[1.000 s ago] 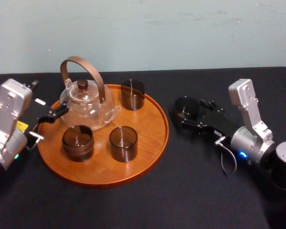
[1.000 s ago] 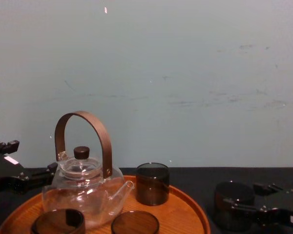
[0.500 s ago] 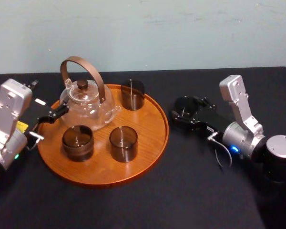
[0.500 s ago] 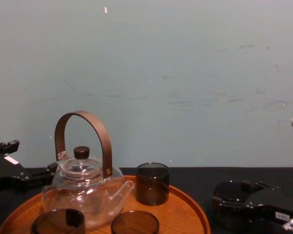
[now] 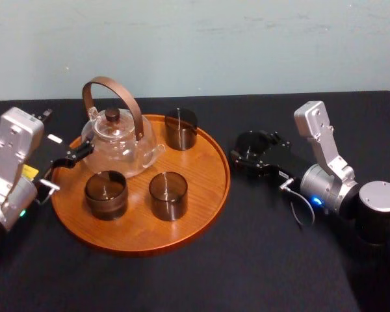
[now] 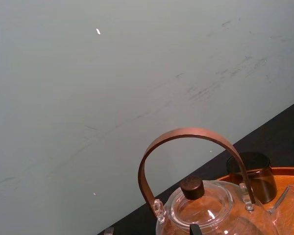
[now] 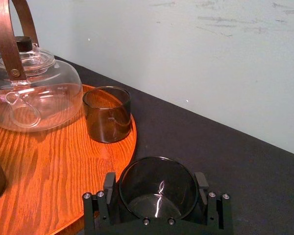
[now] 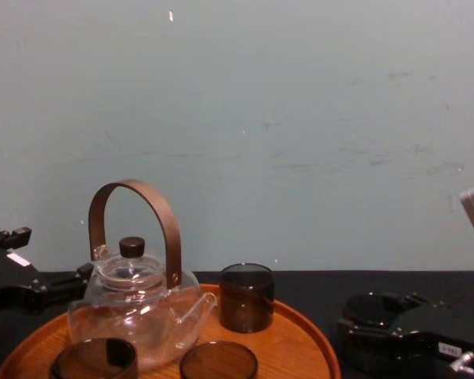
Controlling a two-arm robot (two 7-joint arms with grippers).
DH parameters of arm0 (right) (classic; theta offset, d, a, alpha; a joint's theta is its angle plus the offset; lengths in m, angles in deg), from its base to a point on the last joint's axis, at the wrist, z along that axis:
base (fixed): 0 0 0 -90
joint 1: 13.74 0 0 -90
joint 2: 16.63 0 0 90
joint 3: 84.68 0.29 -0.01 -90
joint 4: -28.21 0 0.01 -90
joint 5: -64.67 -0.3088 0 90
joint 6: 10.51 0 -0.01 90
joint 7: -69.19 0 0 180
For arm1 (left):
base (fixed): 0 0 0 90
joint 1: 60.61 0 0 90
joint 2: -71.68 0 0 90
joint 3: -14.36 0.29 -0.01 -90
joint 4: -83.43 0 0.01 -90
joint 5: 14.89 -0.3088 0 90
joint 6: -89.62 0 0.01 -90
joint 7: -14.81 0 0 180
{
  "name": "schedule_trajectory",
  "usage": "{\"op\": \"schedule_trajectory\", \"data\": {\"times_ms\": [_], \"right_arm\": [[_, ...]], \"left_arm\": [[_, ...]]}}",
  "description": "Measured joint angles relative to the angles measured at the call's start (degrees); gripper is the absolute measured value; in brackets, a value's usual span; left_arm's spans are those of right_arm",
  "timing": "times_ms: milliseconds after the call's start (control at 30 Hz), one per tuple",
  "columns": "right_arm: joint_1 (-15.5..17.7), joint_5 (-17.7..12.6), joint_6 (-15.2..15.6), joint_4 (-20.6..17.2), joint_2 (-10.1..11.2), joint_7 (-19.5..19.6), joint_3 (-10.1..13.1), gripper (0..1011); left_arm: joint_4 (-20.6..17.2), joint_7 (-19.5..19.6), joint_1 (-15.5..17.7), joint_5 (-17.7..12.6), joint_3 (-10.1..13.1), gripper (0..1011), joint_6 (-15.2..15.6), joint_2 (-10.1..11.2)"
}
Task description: Pick up the glass from the table and place it on the tray.
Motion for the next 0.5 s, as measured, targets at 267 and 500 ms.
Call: {"op": "schedule_trajectory", "data": {"times_ms": [267, 500], "right_arm": [[0.11, -0.08, 0.0, -0.12, 0.03, 0.01, 0.07, 930], [0.14, -0.12, 0.0, -0.17, 0.06, 0.02, 0.11, 906]], "left_arm": [[0.0, 0.0, 0.0, 0.0, 0.0, 1002, 0.0, 0.0], [0.0, 0.0, 0.0, 0.0, 0.0, 1001, 0.0, 0.0]]}}
